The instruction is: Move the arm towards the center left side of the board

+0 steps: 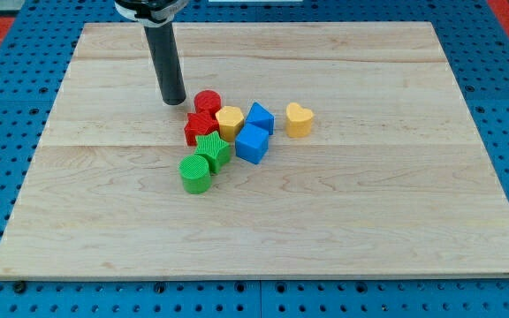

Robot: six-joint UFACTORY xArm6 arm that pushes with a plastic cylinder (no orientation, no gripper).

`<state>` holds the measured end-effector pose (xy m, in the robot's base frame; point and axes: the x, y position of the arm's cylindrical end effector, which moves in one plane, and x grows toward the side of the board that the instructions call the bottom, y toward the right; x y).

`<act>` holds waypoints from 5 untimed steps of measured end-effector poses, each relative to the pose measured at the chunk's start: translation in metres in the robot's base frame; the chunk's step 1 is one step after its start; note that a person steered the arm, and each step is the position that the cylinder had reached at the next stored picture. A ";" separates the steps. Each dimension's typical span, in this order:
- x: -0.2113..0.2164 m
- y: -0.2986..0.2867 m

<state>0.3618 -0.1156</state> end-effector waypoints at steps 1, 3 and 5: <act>0.000 0.000; -0.008 0.000; 0.018 -0.061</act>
<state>0.3800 -0.1764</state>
